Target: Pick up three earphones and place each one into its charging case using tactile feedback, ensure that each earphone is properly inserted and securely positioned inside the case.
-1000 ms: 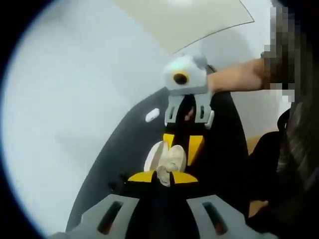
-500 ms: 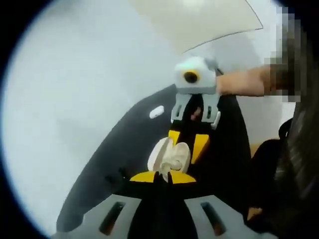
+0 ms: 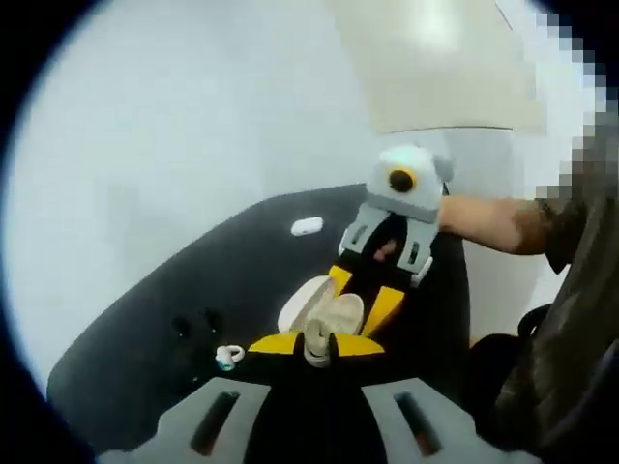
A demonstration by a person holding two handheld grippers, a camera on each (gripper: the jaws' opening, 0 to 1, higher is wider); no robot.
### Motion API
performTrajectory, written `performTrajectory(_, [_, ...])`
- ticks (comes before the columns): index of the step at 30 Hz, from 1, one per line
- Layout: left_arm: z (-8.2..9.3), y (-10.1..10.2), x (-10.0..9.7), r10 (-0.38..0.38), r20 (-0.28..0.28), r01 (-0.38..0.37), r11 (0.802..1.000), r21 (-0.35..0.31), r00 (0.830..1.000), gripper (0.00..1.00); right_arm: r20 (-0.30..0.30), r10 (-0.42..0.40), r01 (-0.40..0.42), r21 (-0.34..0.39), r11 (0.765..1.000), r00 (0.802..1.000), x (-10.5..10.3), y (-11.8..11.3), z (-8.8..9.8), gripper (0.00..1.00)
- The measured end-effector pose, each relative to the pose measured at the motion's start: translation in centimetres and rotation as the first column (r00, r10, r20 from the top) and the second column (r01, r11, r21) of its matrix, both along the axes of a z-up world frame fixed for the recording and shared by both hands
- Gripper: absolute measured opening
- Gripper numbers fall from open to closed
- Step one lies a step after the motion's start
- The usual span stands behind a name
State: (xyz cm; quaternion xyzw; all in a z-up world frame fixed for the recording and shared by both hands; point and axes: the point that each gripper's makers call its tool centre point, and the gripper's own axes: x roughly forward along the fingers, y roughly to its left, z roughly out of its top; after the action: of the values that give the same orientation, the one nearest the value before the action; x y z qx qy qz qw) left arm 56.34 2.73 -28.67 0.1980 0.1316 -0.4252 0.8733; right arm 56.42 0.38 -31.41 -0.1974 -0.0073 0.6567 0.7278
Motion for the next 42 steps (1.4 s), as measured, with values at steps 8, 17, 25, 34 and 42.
performTrajectory(8, [0.0, -0.1, -1.1, -0.033, 0.033, 0.033, 0.999, 0.014, 0.999, 0.06, 0.000, 0.000, 0.000, 0.001, 1.000, 1.000, 0.0, 0.0, 0.0, 0.20])
performTrajectory(17, [-0.3, 0.3, -0.7, 0.029, -0.107, -0.037, 0.997, -0.075, 0.994, 0.12, -0.001, -0.001, 0.001, 0.000, 1.000, 1.000, 0.0, 0.0, 0.0, 0.20])
performTrajectory(25, [-0.8, -0.5, -0.6, 0.032, -0.127, -0.046, 0.993, -0.110, 0.991, 0.17, -0.002, -0.003, 0.003, -0.001, 1.000, 1.000, 0.0, 0.0, 0.0, 0.20])
performTrajectory(34, [0.3, -0.3, -0.6, 0.023, -0.089, -0.035, 0.990, -0.136, 0.996, 0.08, -0.013, -0.004, 0.004, -0.003, 1.000, 1.000, 0.1, 0.0, 0.0, 0.20])
performTrajectory(42, [0.6, -0.7, -0.8, 0.014, -0.059, -0.022, 0.990, -0.136, 0.998, 0.06, -0.026, -0.007, 0.006, -0.003, 1.000, 1.000, 0.1, 0.0, -0.1, 0.20])
